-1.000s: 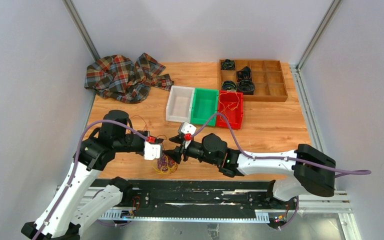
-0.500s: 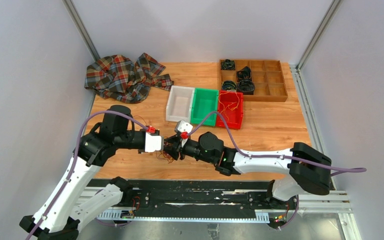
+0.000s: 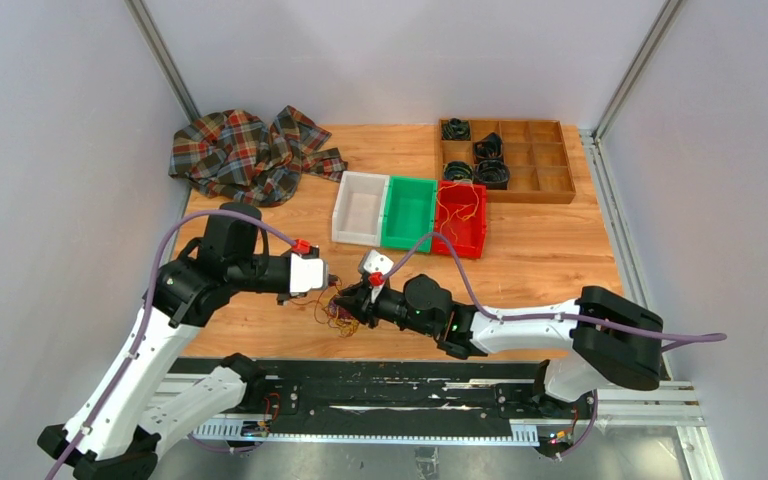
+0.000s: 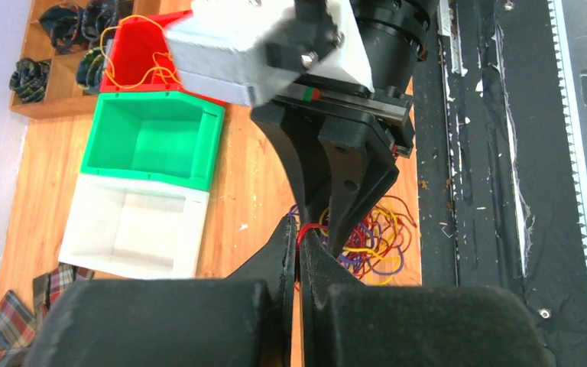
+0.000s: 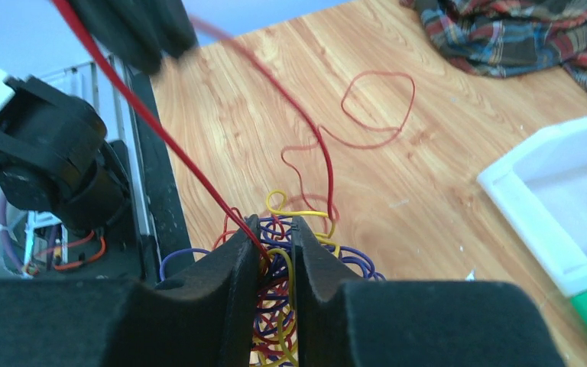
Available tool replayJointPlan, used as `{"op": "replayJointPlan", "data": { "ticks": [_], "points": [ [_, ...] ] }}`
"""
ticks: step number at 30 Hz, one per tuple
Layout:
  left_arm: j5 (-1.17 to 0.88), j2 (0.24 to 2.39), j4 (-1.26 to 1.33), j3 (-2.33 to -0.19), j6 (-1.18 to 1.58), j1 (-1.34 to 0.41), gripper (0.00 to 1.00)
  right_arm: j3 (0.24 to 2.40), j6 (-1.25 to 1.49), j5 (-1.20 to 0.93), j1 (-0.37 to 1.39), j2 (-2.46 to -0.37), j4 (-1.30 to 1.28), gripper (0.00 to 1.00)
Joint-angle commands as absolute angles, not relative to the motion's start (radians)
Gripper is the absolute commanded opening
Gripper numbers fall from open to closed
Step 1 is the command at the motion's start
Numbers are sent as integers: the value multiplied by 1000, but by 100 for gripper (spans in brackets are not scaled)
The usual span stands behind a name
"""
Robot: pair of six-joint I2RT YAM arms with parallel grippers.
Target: Untangle the cables
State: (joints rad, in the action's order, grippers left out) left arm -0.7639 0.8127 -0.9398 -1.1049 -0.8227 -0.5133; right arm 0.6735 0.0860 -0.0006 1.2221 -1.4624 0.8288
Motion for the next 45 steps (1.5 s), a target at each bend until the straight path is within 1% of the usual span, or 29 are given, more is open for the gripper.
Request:
{"op": "replayJointPlan", "data": {
  "ticks": [1, 11, 13, 18, 23, 24, 27, 30, 34, 35, 38, 45],
  "points": [
    [-809, 816, -913, -1193, -796, -525, 0, 588, 110, 59, 1230, -1487, 823, 20],
    [-799, 857, -913, -1346, -782, -525, 0, 463, 133, 149, 1221, -1554, 873, 20],
    [-800, 870, -913, -1392, -773, -525, 1, 449, 133, 165, 1221, -1568, 873, 21],
    [-757, 932, -905, -1579, -761, -525, 0, 416, 138, 209, 1220, -1597, 889, 25],
    [-715, 985, -877, -1730, -753, -525, 0, 407, 141, 248, 1220, -1596, 898, 26],
    [-715, 989, -878, -1745, -754, -525, 0, 407, 138, 261, 1220, -1587, 897, 28],
    [-701, 994, -878, -1756, -777, -525, 0, 414, 130, 302, 1211, -1517, 869, 39],
    [-666, 996, -878, -1749, -810, -525, 1, 439, 119, 305, 1192, -1373, 801, 47],
    [-668, 995, -876, -1752, -828, -525, 1, 518, 64, 290, 1172, -1205, 682, 61],
    [-672, 995, -876, -1756, -833, -525, 0, 545, 44, 279, 1165, -1177, 654, 64],
    [-660, 998, -876, -1776, -858, -525, 0, 624, 5, 223, 1133, -1123, 570, 68],
    [-529, 1001, -840, -1804, -948, -525, 1, 726, -37, 72, 1086, -1102, 497, 68]
  ]
}}
